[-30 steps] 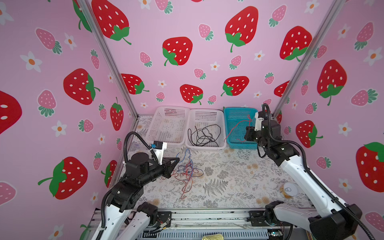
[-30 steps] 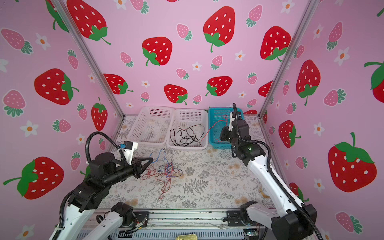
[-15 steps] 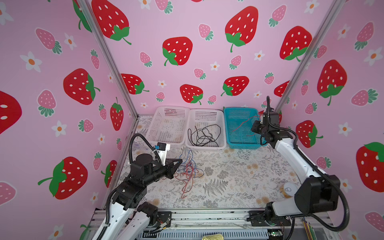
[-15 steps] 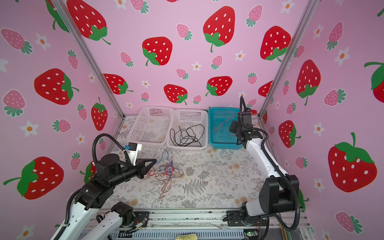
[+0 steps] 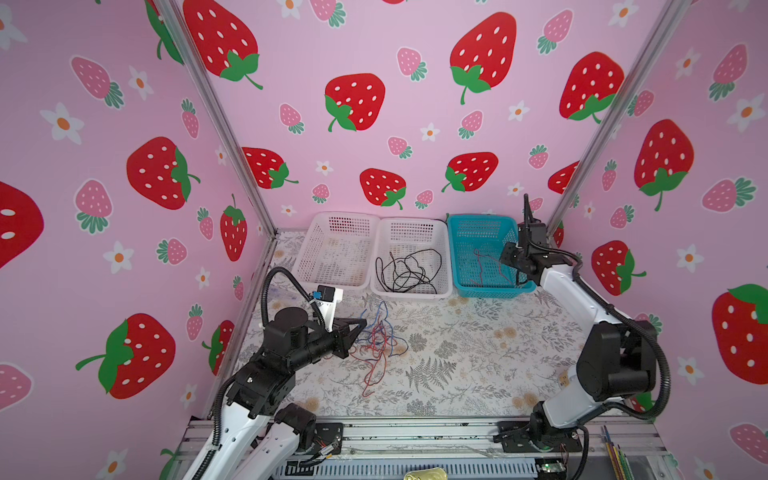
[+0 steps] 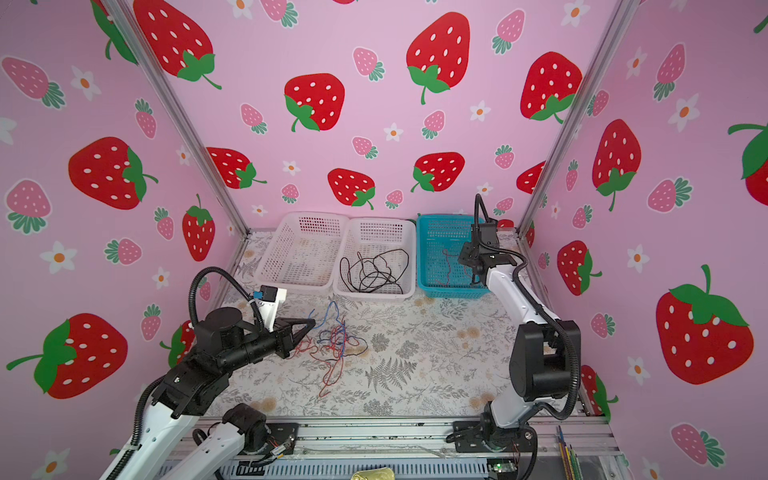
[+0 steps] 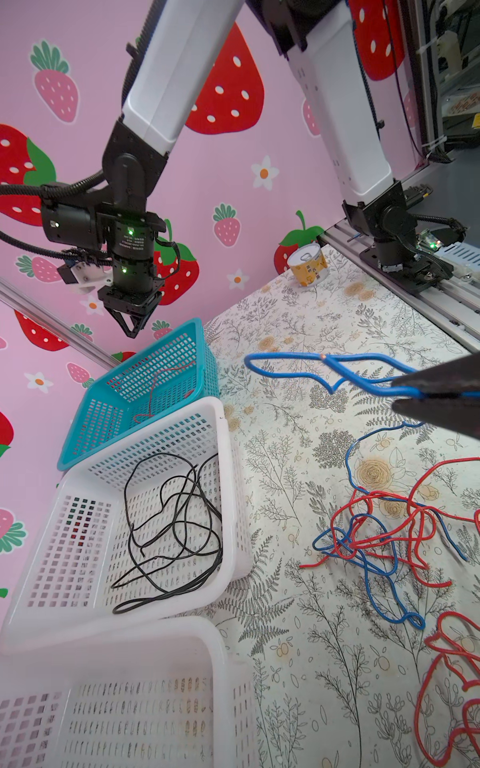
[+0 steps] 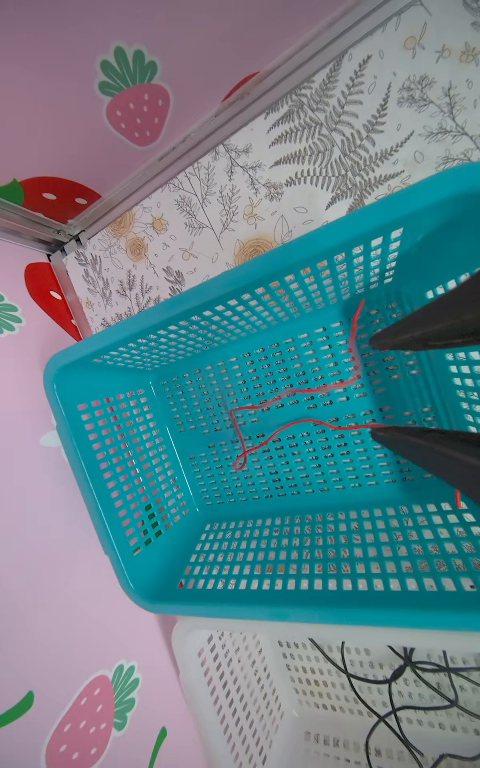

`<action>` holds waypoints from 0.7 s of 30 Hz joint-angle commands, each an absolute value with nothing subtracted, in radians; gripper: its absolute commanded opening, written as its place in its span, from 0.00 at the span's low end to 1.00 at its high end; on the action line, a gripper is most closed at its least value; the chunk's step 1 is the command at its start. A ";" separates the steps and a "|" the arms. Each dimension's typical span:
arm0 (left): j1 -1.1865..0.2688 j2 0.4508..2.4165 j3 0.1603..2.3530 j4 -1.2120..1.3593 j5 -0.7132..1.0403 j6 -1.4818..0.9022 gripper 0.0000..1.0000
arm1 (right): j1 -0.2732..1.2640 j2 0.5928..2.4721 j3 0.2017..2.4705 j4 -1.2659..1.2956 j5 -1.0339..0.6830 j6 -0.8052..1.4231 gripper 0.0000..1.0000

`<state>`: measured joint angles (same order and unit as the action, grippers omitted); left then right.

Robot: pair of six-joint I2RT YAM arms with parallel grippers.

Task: Untangle the cables
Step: 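Lower the red wire into the teal basket and open the right gripper, then bring the right gripper back to the tangle held by the left gripper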

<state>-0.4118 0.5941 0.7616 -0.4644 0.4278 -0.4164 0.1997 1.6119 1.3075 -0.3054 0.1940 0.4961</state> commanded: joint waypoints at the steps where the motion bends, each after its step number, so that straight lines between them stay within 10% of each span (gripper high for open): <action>1: -0.420 0.602 0.762 -0.419 0.445 -0.429 0.00 | 0.206 1.545 1.326 -0.303 0.129 0.493 0.36; 12: -0.457 0.678 0.798 -0.367 0.426 -0.486 0.00 | 0.496 1.139 0.880 0.072 -0.470 0.409 0.44; 21: -0.480 0.737 0.825 -0.316 0.408 -0.542 0.00 | 0.878 1.037 0.651 0.357 -0.505 0.492 0.48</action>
